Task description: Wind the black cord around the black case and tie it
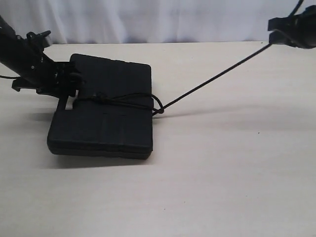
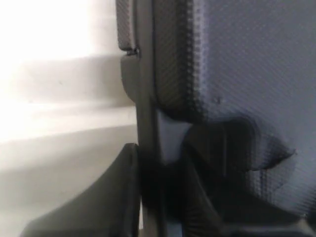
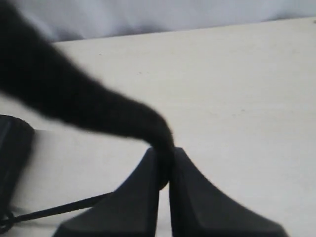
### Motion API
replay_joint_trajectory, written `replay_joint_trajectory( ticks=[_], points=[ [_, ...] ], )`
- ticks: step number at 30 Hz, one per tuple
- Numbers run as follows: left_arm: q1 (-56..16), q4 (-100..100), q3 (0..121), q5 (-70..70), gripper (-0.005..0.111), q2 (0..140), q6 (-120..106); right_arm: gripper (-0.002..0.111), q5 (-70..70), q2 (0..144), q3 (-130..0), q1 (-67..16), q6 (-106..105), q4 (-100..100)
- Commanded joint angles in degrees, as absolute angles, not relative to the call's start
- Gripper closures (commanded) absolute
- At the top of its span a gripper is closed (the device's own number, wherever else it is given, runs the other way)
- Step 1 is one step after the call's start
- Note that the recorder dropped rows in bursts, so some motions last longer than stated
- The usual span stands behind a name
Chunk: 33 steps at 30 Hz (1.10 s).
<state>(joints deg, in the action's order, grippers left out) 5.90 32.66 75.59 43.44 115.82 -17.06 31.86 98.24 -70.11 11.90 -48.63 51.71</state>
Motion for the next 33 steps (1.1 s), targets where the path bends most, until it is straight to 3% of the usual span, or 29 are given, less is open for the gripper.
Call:
replay_joint_trajectory(
  ticks=[1,8,20,28,30,33],
  points=[
    [6.1,33.7,76.2,44.7,0.107,114.9,-18.2,0.104,28.0,97.4,-67.3,17.8,-45.9,46.4],
    [6.1,34.0,76.2,43.2,0.107,114.9,-17.9,0.104,20.6,97.4,-58.7,22.2,-45.7,45.7],
    [5.9,45.4,76.2,37.3,0.106,117.7,-20.4,0.104,20.2,98.3,-57.9,21.9,-45.8,52.7],
    [5.9,53.2,76.2,33.6,0.078,120.9,-24.5,0.103,21.0,102.1,-57.9,21.9,-45.8,62.1],
    [5.9,53.2,76.2,34.0,0.069,121.8,-24.6,0.097,21.3,102.8,-57.9,21.9,-45.8,62.2],
    [5.9,53.2,76.2,34.0,0.059,121.9,-24.6,0.076,21.5,102.9,-57.9,21.9,-45.8,62.3]
  ],
)
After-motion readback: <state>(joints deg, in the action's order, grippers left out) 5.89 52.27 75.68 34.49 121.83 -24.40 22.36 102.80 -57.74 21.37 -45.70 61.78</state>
